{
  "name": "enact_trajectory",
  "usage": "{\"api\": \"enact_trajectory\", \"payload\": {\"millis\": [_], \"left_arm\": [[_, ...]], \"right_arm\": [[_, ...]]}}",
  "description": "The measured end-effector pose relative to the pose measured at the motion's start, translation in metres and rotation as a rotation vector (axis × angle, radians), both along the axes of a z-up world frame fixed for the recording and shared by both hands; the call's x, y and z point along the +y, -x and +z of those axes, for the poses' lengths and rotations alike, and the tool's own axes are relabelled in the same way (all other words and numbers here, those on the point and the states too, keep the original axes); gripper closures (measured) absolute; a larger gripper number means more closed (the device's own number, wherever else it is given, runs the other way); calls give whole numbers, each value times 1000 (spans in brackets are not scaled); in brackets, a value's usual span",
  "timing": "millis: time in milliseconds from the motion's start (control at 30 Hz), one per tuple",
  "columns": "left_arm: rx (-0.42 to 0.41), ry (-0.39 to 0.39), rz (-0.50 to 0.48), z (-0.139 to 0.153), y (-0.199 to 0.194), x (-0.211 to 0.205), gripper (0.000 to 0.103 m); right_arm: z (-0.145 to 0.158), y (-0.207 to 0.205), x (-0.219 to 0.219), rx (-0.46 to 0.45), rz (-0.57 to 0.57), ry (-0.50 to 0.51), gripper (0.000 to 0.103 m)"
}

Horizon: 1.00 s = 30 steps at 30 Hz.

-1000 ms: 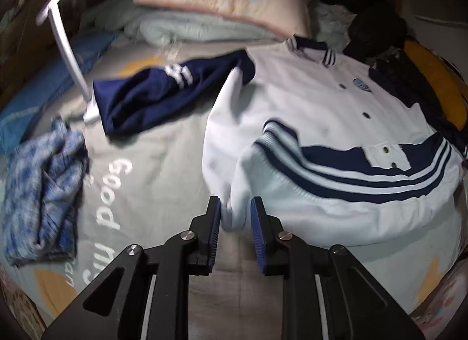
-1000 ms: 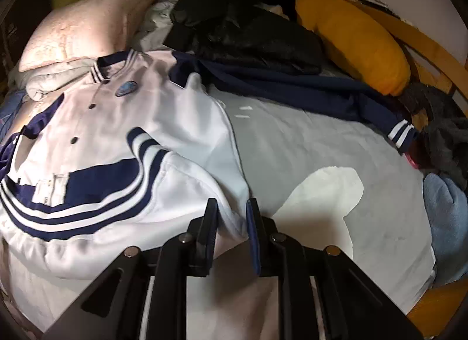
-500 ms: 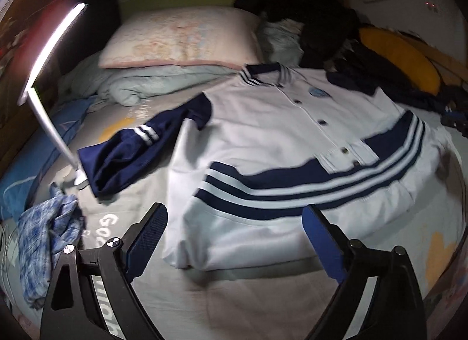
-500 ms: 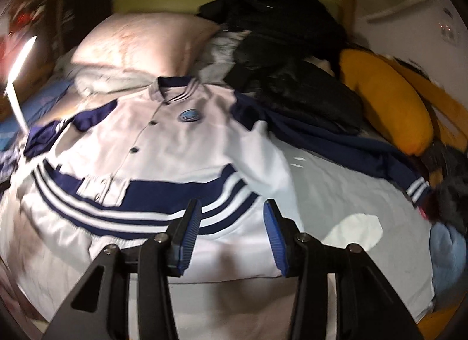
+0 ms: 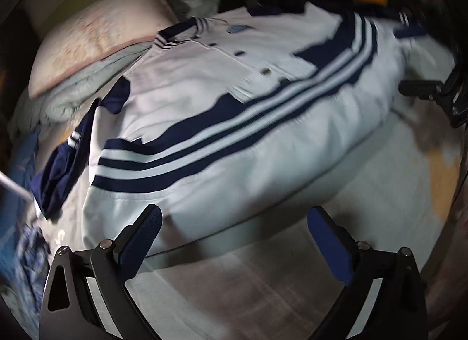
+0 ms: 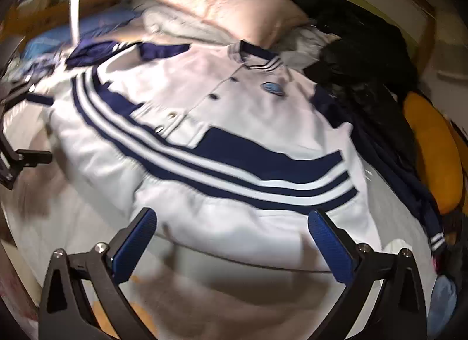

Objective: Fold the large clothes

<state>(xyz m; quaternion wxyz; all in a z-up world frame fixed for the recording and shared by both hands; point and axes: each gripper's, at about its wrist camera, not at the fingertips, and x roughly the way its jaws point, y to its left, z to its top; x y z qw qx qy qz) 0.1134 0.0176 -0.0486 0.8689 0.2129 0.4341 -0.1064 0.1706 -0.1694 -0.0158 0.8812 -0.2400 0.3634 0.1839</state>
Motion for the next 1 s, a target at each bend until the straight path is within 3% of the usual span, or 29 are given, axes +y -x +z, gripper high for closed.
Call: {"api": "enact_trajectory", "payload": {"millis": [133, 400, 733, 867, 1000], "left_arm": [[-13, -64, -14, -9, 1, -11, 3], [-49, -92, 18, -15, -18, 5, 0], [-33, 17, 253, -12, -49, 61, 0], [-31, 63, 299, -11, -51, 75, 1], [-17, 97, 309, -10, -51, 81, 10]], "right_arm": [[-20, 5, 16, -1, 58, 110, 0], [-38, -4, 19, -19, 44, 184, 0], [-35, -29, -4, 9, -60, 154, 0], [-34, -34, -11, 9, -87, 152, 0], [-33, -40, -19, 36, -108, 137, 0]]}}
